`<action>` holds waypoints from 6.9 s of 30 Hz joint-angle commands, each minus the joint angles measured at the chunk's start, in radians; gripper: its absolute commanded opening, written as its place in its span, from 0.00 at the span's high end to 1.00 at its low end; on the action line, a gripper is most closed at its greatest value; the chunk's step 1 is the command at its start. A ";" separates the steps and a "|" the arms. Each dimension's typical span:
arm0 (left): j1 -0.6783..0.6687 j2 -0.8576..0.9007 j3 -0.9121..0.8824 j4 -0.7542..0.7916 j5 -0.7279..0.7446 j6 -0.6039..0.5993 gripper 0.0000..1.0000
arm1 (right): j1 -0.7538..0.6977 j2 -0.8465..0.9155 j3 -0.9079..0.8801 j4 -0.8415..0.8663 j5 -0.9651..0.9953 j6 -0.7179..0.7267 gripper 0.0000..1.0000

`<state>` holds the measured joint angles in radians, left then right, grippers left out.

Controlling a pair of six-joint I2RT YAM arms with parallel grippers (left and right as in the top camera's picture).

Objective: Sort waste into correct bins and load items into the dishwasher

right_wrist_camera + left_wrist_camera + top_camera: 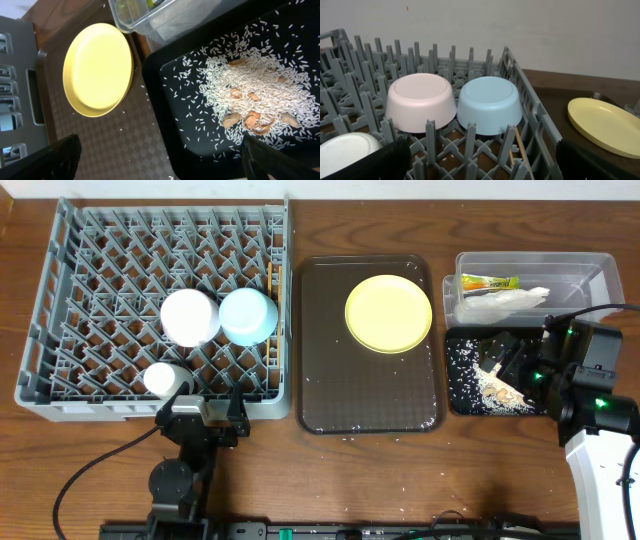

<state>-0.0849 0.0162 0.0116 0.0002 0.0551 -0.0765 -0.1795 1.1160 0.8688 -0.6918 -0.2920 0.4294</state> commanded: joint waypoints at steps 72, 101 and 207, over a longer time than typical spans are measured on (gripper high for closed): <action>0.006 0.810 1.065 -0.781 0.274 -0.086 0.06 | 0.553 0.818 0.259 0.120 0.193 0.694 0.99; 0.006 1.144 1.065 -0.524 0.999 -0.213 0.15 | 0.351 0.348 0.262 0.221 -0.638 -0.335 0.99; 0.247 1.651 1.352 -0.525 -0.406 0.511 0.19 | 0.390 0.341 0.262 0.066 -0.142 -0.239 0.01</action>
<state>0.1570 1.7100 1.3483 -0.5301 -0.3454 0.4759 0.2096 1.4704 1.1278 -0.6201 -0.4358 0.1795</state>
